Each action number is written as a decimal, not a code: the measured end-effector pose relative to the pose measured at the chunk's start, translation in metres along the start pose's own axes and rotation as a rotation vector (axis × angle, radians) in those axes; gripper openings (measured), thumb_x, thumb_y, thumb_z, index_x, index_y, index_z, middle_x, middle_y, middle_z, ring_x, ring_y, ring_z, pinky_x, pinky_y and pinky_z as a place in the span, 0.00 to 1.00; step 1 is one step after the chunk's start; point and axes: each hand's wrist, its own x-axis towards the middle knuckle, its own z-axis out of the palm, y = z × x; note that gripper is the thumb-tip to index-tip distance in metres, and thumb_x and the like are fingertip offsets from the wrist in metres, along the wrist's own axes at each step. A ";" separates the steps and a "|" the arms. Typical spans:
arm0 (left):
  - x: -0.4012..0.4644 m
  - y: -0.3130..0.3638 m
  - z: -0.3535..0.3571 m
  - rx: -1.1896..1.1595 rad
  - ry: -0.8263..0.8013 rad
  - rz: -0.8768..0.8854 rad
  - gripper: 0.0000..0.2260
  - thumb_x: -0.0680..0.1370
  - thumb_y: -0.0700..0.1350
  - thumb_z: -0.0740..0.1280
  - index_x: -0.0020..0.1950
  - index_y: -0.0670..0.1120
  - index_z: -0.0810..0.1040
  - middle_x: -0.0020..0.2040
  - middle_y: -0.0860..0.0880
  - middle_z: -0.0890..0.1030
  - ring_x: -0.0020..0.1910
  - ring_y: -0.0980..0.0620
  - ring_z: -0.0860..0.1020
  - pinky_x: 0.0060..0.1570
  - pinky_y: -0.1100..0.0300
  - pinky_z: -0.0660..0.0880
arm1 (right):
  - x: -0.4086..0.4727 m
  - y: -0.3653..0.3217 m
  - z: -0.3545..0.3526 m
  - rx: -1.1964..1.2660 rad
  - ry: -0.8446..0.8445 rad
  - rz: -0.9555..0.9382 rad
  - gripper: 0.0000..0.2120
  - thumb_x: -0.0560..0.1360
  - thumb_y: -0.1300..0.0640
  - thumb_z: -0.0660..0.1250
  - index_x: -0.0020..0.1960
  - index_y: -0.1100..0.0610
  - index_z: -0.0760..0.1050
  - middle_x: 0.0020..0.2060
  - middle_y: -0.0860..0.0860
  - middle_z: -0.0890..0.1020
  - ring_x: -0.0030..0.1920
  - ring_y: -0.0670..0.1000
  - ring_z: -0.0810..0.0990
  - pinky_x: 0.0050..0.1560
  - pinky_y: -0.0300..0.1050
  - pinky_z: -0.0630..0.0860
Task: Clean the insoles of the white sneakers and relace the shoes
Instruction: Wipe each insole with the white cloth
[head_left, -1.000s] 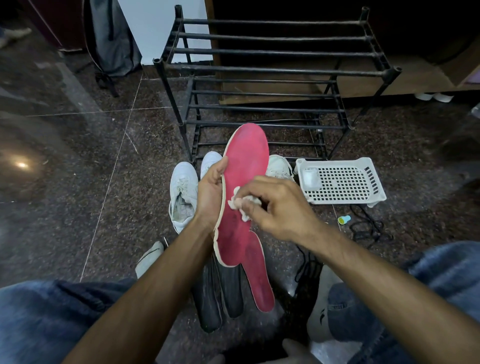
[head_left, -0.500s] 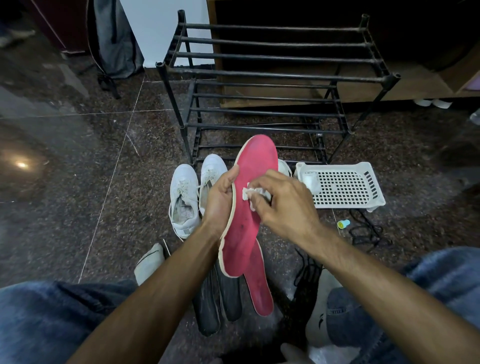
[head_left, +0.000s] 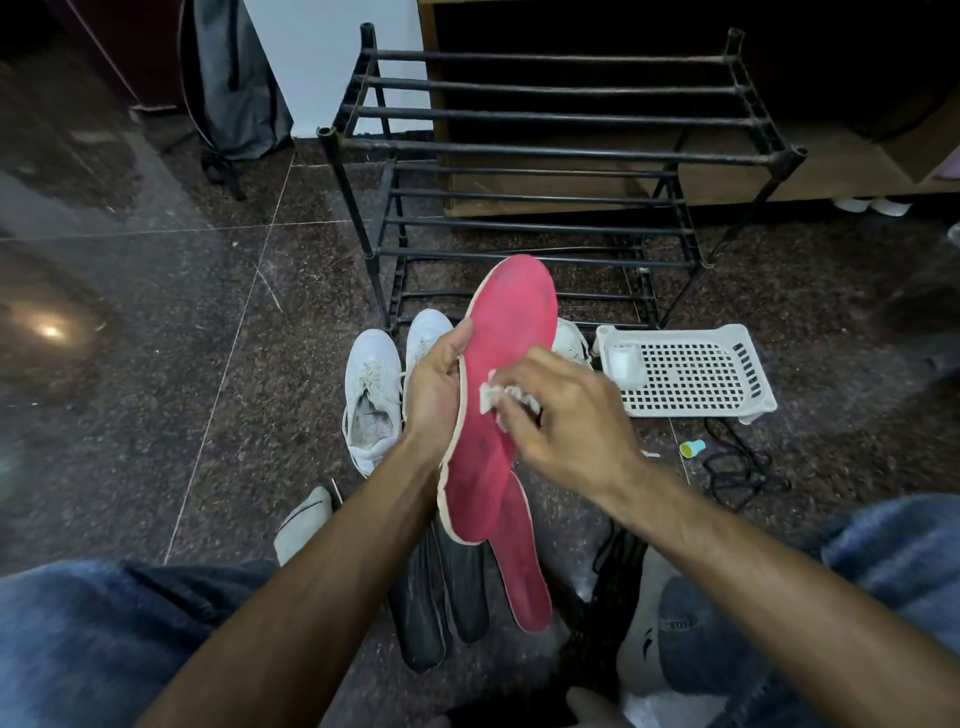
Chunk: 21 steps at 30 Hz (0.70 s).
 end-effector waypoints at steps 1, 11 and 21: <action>0.000 0.001 0.000 -0.006 0.007 -0.010 0.23 0.80 0.53 0.59 0.66 0.38 0.74 0.56 0.40 0.80 0.50 0.45 0.80 0.56 0.53 0.76 | -0.005 -0.006 0.002 0.060 -0.035 -0.050 0.07 0.75 0.56 0.65 0.48 0.56 0.80 0.37 0.48 0.78 0.32 0.51 0.77 0.29 0.48 0.76; 0.002 0.006 0.001 0.033 0.005 0.125 0.16 0.79 0.49 0.60 0.49 0.40 0.83 0.44 0.40 0.82 0.39 0.47 0.82 0.45 0.58 0.80 | -0.009 -0.021 0.004 0.052 -0.093 -0.185 0.08 0.77 0.54 0.64 0.47 0.56 0.80 0.38 0.49 0.77 0.29 0.53 0.75 0.23 0.49 0.72; -0.008 0.005 0.010 -0.040 -0.091 0.072 0.19 0.76 0.53 0.61 0.50 0.40 0.82 0.46 0.42 0.81 0.43 0.46 0.80 0.50 0.55 0.79 | -0.002 -0.002 -0.002 0.092 -0.062 -0.030 0.08 0.74 0.58 0.64 0.47 0.58 0.80 0.37 0.48 0.78 0.32 0.49 0.76 0.30 0.48 0.76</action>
